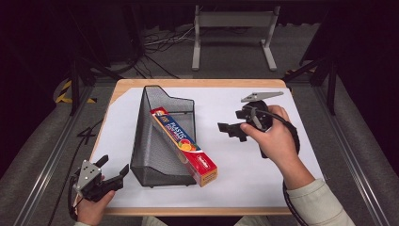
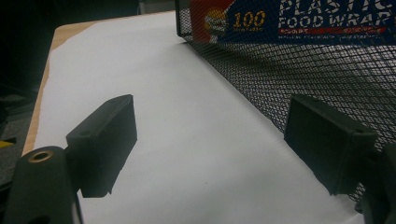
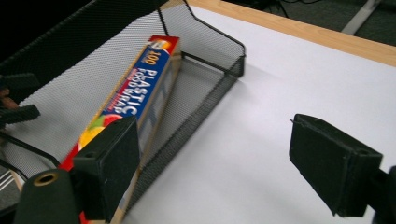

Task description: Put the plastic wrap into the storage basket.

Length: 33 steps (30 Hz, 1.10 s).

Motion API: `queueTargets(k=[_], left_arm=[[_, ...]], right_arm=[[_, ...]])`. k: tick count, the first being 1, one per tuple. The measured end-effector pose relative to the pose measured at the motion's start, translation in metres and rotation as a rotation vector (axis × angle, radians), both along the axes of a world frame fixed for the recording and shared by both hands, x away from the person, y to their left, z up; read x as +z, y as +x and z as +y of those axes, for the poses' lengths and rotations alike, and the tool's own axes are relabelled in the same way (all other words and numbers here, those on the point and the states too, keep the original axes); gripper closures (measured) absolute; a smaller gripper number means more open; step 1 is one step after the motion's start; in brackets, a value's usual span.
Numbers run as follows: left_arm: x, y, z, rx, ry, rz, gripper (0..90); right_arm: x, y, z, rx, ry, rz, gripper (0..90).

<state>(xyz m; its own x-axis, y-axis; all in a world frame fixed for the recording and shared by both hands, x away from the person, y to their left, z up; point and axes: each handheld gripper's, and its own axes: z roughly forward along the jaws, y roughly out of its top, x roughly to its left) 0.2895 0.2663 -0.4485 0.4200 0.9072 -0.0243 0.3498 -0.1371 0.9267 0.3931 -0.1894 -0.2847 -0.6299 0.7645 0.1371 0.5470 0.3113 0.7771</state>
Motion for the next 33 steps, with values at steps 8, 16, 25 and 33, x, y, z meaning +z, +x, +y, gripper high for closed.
queueTargets(k=[8, 16, 25, 33], left_arm=[[0.000, 0.000, 0.000, 0.002, -0.001, 0.000, 17.7], [0.000, 0.000, 0.000, 0.005, 0.001, 0.000, 17.6], [0.000, 0.000, 0.001, 0.005, 0.001, -0.001, 17.6], [0.000, 0.000, 0.000, 0.006, 0.002, 0.001, 17.5]], right_arm=[[-0.005, -0.003, -0.040, -0.036, -0.018, -0.022, 14.0], [-0.005, -0.008, -0.072, -0.055, -0.018, -0.059, 13.0], [-0.026, -0.013, -0.096, -0.045, -0.001, -0.093, 13.1], [-0.057, -0.015, -0.110, -0.022, 0.001, -0.122, 13.1]])
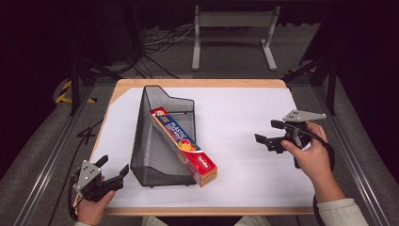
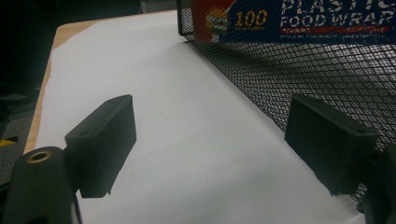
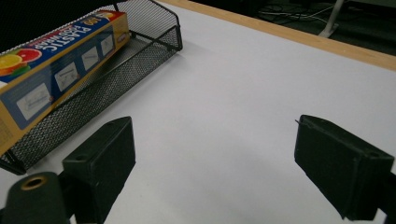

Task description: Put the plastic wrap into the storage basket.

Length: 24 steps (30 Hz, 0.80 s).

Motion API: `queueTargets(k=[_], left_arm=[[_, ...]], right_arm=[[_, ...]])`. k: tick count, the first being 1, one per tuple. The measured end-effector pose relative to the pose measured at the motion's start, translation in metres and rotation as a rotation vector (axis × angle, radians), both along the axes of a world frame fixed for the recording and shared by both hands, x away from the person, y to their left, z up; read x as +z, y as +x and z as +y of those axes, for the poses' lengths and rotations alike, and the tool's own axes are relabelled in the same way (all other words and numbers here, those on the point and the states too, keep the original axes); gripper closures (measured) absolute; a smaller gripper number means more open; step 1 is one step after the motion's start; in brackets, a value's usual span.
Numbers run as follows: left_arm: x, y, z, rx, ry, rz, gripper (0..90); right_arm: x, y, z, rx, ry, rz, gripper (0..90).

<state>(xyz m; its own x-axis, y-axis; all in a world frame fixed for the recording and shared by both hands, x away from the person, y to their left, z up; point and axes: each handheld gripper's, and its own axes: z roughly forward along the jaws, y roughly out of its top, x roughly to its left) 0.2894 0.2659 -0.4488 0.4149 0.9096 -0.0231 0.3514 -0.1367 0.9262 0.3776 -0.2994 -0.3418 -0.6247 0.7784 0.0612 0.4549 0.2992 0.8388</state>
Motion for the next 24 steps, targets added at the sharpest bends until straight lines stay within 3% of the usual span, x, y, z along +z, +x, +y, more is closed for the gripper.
queueTargets(k=[12, 17, 24], left_arm=[[0.000, -0.001, 0.000, -0.001, 0.000, 0.001, 17.4], [0.000, 0.000, 0.000, -0.001, 0.000, 0.000, 17.4], [0.000, -0.001, 0.000, -0.002, 0.000, 0.004, 17.4]], right_arm=[[-0.036, -0.013, -0.018, -0.009, -0.008, -0.009, 13.0], [-0.055, -0.020, -0.024, -0.020, -0.009, 0.020, 13.0], [-0.067, -0.027, -0.028, -0.025, -0.010, 0.005, 13.0]])
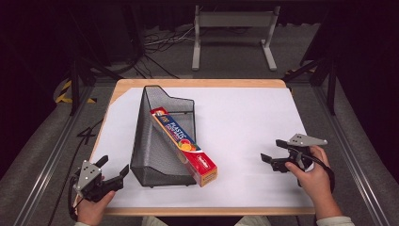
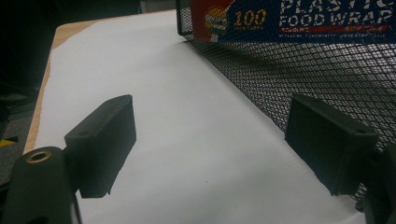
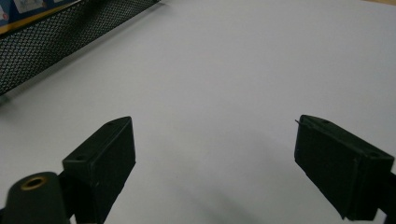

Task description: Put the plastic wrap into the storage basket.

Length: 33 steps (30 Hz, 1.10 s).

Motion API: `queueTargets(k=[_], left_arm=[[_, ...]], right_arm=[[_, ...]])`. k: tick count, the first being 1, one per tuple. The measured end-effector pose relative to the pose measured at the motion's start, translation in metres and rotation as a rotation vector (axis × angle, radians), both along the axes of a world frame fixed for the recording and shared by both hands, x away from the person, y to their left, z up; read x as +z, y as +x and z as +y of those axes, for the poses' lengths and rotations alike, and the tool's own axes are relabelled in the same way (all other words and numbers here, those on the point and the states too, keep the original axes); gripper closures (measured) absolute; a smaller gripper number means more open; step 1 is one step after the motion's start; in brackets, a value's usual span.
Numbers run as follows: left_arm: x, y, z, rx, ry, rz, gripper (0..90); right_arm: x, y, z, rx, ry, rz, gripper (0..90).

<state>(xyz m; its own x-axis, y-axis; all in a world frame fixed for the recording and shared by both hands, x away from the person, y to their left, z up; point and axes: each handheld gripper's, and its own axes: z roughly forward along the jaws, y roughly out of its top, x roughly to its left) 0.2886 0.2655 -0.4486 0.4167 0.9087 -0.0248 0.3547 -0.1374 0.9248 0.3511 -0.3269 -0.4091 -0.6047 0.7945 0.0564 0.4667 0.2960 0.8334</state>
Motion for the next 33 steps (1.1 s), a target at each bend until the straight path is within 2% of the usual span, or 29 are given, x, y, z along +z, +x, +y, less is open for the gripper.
queueTargets(k=[11, 16, 20, 25, 33], left_arm=[[-0.001, 0.002, 0.000, -0.017, 0.006, 0.008, 15.8], [-0.001, 0.003, -0.001, -0.030, 0.005, 0.009, 15.5], [-0.002, 0.004, -0.003, -0.039, 0.010, 0.017, 15.4], [-0.002, 0.004, -0.004, -0.041, 0.014, 0.020, 15.5], [-0.002, 0.004, -0.004, -0.038, 0.018, 0.023, 15.8]], right_arm=[[-0.022, -0.008, -0.004, 0.003, 0.009, 0.019, 13.0], [-0.030, -0.013, -0.004, 0.001, -0.007, 0.022, 13.1], [-0.032, -0.015, -0.005, -0.002, -0.009, 0.025, 13.1], [-0.034, -0.020, -0.006, -0.006, -0.042, 0.029, 12.2], [-0.035, -0.020, -0.009, -0.010, -0.028, 0.045, 11.5]])
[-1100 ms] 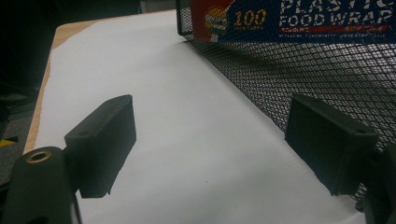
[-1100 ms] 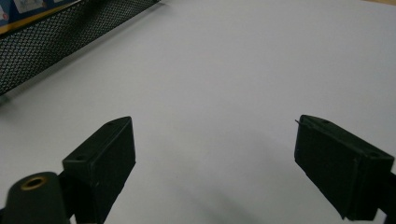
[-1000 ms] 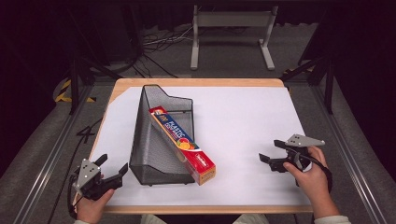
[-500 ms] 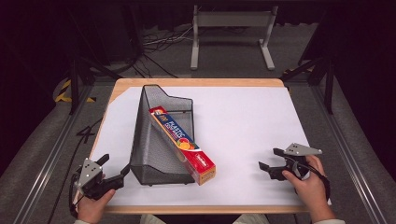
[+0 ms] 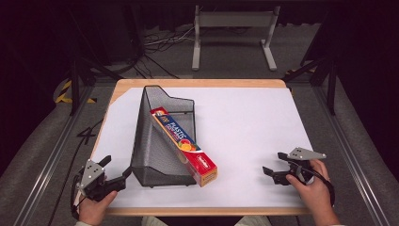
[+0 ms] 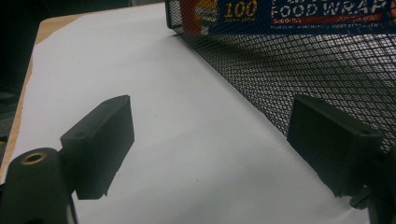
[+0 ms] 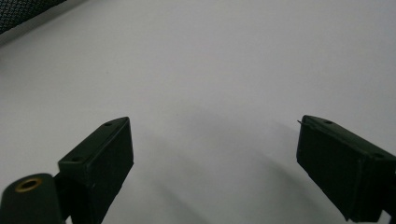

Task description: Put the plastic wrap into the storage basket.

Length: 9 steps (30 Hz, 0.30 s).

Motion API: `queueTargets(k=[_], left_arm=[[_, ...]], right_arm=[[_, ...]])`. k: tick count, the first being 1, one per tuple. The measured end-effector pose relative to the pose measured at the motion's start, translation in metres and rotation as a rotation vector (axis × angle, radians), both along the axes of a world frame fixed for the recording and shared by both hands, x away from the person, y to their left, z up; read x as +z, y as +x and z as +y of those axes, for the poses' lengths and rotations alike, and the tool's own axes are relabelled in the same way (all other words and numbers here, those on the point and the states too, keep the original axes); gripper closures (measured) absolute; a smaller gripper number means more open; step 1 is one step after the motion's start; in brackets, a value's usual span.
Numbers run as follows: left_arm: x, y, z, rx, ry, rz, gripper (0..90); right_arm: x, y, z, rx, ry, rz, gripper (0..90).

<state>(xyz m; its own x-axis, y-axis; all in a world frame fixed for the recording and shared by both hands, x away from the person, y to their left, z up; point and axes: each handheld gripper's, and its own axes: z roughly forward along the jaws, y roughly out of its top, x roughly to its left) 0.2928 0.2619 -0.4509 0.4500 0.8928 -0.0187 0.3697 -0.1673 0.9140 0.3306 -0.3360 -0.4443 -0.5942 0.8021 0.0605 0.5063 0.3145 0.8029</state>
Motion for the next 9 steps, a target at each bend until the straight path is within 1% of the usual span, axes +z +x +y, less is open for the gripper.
queueTargets(k=[5, 9], left_arm=[[-0.0004, -0.0002, 0.0010, 0.006, 0.002, 0.003, 15.9], [-0.0006, -0.0003, 0.0012, 0.008, 0.000, 0.003, 16.0]], right_arm=[[-0.0008, 0.0018, 0.0016, 0.012, -0.015, 0.018, 11.5], [-0.0006, 0.0018, 0.0009, 0.007, -0.009, 0.016, 11.5]])
